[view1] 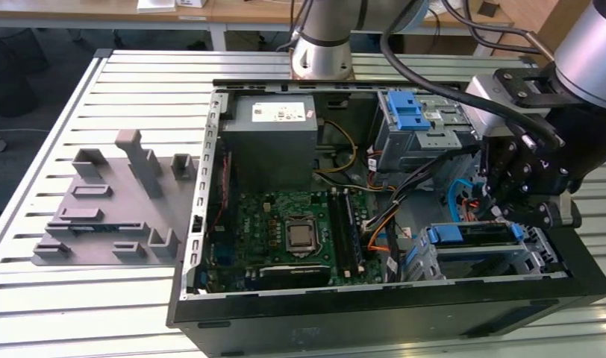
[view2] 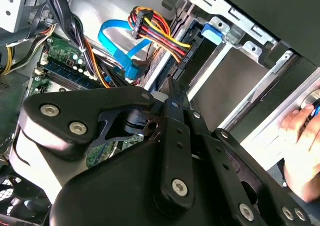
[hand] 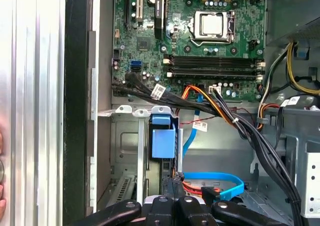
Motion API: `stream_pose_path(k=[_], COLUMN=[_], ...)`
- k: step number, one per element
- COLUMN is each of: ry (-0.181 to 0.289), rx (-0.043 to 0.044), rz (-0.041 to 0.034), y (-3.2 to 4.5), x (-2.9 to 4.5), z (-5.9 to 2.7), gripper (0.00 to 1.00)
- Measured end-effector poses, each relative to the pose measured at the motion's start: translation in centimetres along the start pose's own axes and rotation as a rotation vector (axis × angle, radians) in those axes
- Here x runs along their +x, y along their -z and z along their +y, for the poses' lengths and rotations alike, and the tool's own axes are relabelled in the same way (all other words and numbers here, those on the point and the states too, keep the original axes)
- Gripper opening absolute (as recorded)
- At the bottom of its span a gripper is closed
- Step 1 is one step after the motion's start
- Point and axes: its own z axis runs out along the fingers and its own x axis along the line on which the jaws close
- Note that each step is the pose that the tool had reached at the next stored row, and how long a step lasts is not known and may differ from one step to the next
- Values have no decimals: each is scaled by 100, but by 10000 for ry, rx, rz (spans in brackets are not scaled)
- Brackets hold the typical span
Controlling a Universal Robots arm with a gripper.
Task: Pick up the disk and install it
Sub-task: 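Insert the second disk wire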
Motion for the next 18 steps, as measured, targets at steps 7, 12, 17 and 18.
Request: stream_pose_path(k=[7,12,17,18], ry=[-2,0,0,0], rx=[0,0,0,0], rz=[-29,-28,-30,-31], y=[37,39,51,51], x=[-1,-1,-1,-2], z=[18,23,24,24], gripper=[11,11,11,11])
